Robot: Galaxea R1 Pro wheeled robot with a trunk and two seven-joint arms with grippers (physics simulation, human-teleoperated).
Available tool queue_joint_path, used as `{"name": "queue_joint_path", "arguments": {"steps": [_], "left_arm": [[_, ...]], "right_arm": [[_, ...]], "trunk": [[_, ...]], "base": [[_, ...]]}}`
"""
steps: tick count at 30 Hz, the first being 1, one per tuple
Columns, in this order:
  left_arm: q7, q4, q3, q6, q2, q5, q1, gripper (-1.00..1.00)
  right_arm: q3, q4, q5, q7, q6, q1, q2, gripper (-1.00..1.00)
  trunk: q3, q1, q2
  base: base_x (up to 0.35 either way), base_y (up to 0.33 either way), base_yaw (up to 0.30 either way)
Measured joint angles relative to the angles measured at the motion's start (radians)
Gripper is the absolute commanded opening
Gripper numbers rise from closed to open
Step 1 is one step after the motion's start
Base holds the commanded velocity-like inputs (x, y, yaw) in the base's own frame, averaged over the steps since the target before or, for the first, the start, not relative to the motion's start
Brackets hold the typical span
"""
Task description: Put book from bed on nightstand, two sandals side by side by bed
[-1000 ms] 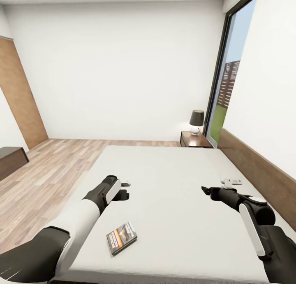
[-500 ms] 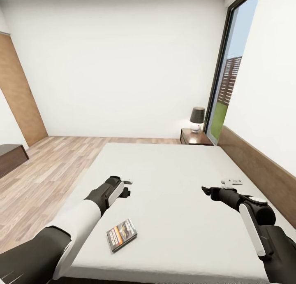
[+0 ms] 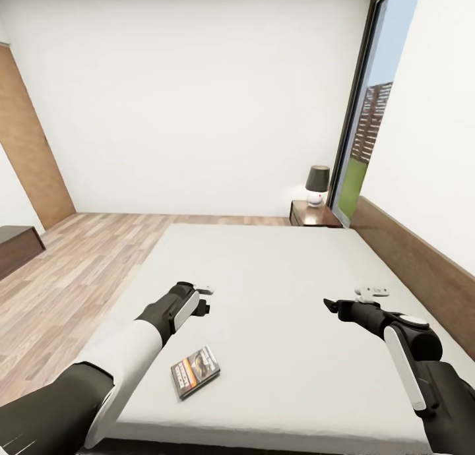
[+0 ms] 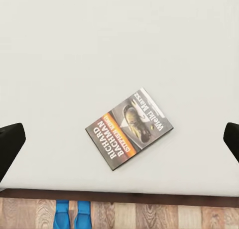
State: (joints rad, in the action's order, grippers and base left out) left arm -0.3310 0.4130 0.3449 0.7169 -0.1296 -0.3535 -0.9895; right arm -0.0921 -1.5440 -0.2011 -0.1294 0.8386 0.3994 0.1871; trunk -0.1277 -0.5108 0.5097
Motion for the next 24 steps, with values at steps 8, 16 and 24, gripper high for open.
{"name": "queue_joint_path", "arguments": {"steps": [8, 16, 24], "left_arm": [[0.001, 0.000, 0.000, -0.009, 0.001, 0.001, 0.000, 1.00], [0.002, 0.000, -0.001, -0.054, 0.001, -0.003, 0.000, 1.00], [0.003, 0.000, 0.000, -0.061, 0.002, -0.003, 0.000, 1.00]], "right_arm": [[0.002, -0.001, 0.000, 0.000, 0.000, 0.000, 0.000, 1.00], [0.002, -0.001, 0.000, 0.000, 0.000, 0.000, 0.000, 1.00], [0.002, -0.001, 0.000, 0.000, 0.000, 0.000, 0.000, 1.00]], "trunk": [[-0.035, -0.027, 0.050], [-0.048, -0.027, 0.050], [-0.073, -0.042, 0.077]], "base": [[0.000, 0.000, 0.000], [0.000, 0.000, 0.000], [0.000, 0.000, 0.000]]}}
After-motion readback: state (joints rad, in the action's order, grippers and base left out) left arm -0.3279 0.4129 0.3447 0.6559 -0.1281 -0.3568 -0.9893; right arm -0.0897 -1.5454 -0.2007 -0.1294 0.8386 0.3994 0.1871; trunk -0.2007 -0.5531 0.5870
